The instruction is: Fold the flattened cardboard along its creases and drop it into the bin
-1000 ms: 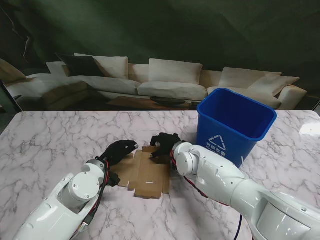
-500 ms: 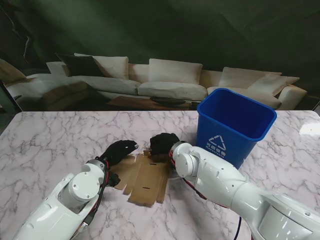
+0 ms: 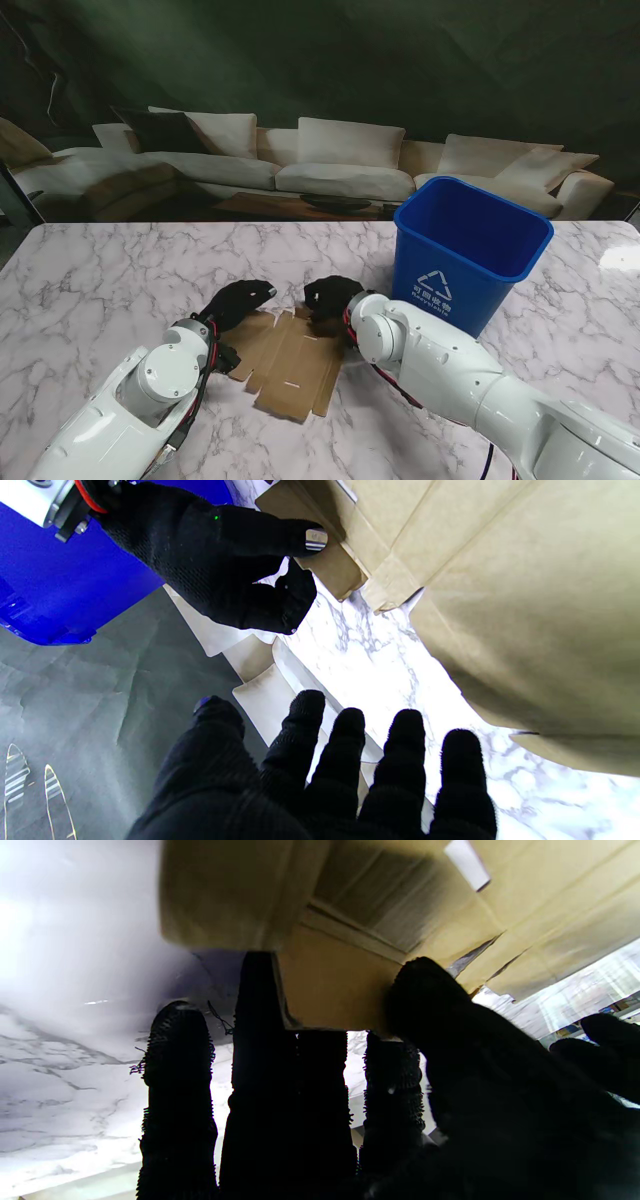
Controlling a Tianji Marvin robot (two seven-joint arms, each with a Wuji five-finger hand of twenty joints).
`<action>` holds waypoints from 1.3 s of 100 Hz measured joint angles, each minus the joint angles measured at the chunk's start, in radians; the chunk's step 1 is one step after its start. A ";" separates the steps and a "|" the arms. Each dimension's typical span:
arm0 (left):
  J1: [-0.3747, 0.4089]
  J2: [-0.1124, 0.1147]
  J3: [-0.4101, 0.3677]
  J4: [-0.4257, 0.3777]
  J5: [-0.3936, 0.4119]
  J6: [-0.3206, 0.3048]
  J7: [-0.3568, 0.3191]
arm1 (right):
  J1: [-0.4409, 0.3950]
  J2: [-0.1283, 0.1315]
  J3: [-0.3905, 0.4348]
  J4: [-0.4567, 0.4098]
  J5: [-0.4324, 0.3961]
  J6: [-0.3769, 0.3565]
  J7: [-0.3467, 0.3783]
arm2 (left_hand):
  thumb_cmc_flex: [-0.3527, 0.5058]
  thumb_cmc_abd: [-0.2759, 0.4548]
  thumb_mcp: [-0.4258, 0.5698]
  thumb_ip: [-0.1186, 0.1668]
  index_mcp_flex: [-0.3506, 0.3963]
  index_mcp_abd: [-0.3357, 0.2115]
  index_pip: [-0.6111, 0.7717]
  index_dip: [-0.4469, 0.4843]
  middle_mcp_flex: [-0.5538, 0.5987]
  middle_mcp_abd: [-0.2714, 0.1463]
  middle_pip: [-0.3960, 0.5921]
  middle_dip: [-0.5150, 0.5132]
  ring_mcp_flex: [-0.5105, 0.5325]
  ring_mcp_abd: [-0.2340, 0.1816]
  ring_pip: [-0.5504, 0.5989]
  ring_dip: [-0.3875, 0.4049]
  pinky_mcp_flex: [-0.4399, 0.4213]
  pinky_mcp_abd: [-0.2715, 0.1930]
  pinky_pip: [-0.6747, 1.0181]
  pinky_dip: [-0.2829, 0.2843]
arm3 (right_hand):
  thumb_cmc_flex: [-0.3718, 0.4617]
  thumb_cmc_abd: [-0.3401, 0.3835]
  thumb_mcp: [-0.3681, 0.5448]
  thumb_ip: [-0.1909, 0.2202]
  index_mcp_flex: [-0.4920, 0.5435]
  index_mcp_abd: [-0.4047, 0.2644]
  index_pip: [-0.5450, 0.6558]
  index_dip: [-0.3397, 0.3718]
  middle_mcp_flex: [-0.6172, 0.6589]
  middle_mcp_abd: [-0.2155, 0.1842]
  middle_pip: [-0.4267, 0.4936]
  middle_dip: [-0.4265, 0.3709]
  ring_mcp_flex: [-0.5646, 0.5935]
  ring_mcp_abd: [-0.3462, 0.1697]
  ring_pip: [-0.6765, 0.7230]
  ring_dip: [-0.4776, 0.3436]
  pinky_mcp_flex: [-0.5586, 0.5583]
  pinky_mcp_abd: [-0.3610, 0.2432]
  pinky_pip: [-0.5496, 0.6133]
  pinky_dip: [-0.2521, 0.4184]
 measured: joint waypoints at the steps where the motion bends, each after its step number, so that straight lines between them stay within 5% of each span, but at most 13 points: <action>1: 0.000 0.000 0.000 0.000 0.000 0.000 0.000 | -0.001 0.000 0.000 0.000 -0.001 0.000 -0.001 | 0.000 0.000 0.000 0.000 0.000 0.000 0.000 0.000 0.000 0.000 0.000 0.000 0.000 0.000 0.000 0.000 0.000 0.000 0.000 0.000 | 0.000 -0.001 0.004 -0.001 0.000 0.000 0.000 0.002 0.000 0.000 0.009 0.001 0.001 0.000 0.008 0.004 0.005 0.000 0.002 -0.004; 25: 0.000 0.000 -0.001 0.000 0.000 -0.001 0.002 | -0.031 0.005 0.013 -0.036 -0.026 0.031 -0.041 | 0.000 0.000 0.000 0.000 0.000 0.000 0.000 0.000 0.000 0.000 0.000 0.000 0.000 0.000 0.000 0.000 0.000 0.000 0.000 0.000 | 0.002 -0.025 0.059 -0.002 -0.059 0.000 0.022 0.001 -0.002 0.057 0.189 -0.045 0.026 -0.041 0.358 0.082 0.117 -0.001 0.126 -0.007; 34: 0.000 0.000 -0.002 0.000 0.000 -0.001 0.002 | -0.046 0.011 0.022 -0.072 -0.055 0.094 -0.055 | 0.000 0.000 0.000 0.000 0.000 0.000 0.000 0.000 0.000 0.000 0.000 0.000 0.000 0.000 0.000 0.000 0.000 0.000 0.000 0.000 | 0.002 -0.036 0.071 -0.002 -0.058 0.000 0.026 0.001 -0.002 0.086 0.249 -0.062 0.040 -0.064 0.524 0.091 0.155 -0.001 0.189 0.005; 54: 0.005 -0.001 -0.012 -0.002 0.002 -0.007 0.007 | -0.077 0.014 0.050 -0.124 -0.082 0.227 -0.082 | 0.000 0.000 0.000 0.000 0.000 0.000 0.000 0.000 0.000 0.000 0.000 0.000 0.000 0.000 0.000 0.000 0.000 0.000 0.000 0.000 | 0.012 -0.051 0.098 -0.002 -0.054 0.000 0.036 -0.014 0.069 0.101 0.271 -0.113 0.063 -0.067 0.619 0.091 0.184 0.001 0.244 0.017; 76: 0.010 -0.002 -0.021 -0.004 0.004 -0.010 0.014 | -0.141 0.042 0.103 -0.245 -0.136 0.430 -0.071 | 0.000 0.000 0.000 0.000 0.000 0.000 0.000 0.000 0.000 0.000 0.000 0.000 0.000 0.000 0.000 0.000 0.000 0.000 0.000 0.000 | 0.012 -0.063 0.100 -0.002 -0.036 0.000 0.036 -0.020 0.080 0.101 0.277 -0.114 0.065 -0.067 0.625 0.091 0.197 0.001 0.259 0.017; 99: 0.011 -0.001 -0.022 -0.005 0.008 -0.010 0.015 | -0.196 0.043 0.139 -0.296 -0.117 0.557 -0.090 | 0.000 0.000 0.000 0.000 0.000 0.000 0.000 0.000 0.000 0.000 0.000 0.000 0.000 0.000 0.000 0.000 0.000 0.000 0.000 0.000 | 0.059 -0.031 0.039 -0.002 -0.039 0.041 0.036 -0.020 0.080 0.101 0.278 -0.123 0.066 -0.067 0.613 0.083 0.208 0.001 0.260 -0.013; 109: 0.012 -0.001 -0.024 -0.006 0.009 -0.010 0.016 | -0.208 0.040 0.142 -0.306 -0.094 0.574 -0.092 | 0.000 0.000 0.000 0.000 0.000 0.000 0.000 0.000 0.000 0.000 0.000 0.000 0.000 0.000 0.000 0.000 0.000 0.000 0.000 0.000 | 0.063 0.055 -0.044 -0.008 -0.068 0.061 0.034 -0.029 0.063 0.110 0.278 -0.124 0.066 -0.056 0.563 0.049 0.182 0.002 0.251 -0.044; 121: 0.013 -0.001 -0.026 -0.007 0.009 -0.011 0.018 | -0.216 0.039 0.144 -0.325 -0.073 0.591 -0.077 | 0.000 0.000 0.000 0.000 0.000 0.000 0.000 0.000 0.000 0.000 0.000 0.000 0.000 0.000 0.000 0.000 0.000 0.000 0.000 0.000 | 0.020 0.184 -0.192 -0.001 -0.162 0.099 -0.033 -0.160 -0.035 0.124 0.206 -0.122 0.071 -0.016 0.403 -0.009 0.073 0.029 0.194 -0.059; 124: 0.013 -0.001 -0.026 -0.007 0.009 -0.011 0.018 | -0.219 0.039 0.145 -0.330 -0.069 0.593 -0.071 | 0.000 0.000 0.000 0.000 0.000 0.000 0.000 0.000 0.000 0.000 0.000 0.000 0.000 0.000 0.000 0.000 0.000 0.000 0.000 0.000 | -0.012 0.214 -0.221 0.002 -0.178 0.105 -0.085 -0.209 -0.076 0.124 0.170 -0.130 0.004 0.050 0.306 -0.032 0.032 0.042 0.171 -0.066; 130: 0.013 -0.001 -0.026 -0.007 0.010 -0.011 0.018 | -0.227 0.039 0.151 -0.341 -0.064 0.593 -0.063 | 0.000 0.000 0.000 0.000 0.000 0.000 0.000 0.000 0.000 0.000 0.000 0.000 0.000 0.000 0.000 0.000 0.000 0.000 0.000 0.000 | -0.085 0.293 -0.274 0.050 -0.189 0.162 -0.281 -0.254 -0.146 0.126 0.089 -0.148 -0.093 0.076 0.145 -0.045 -0.051 0.078 0.103 -0.069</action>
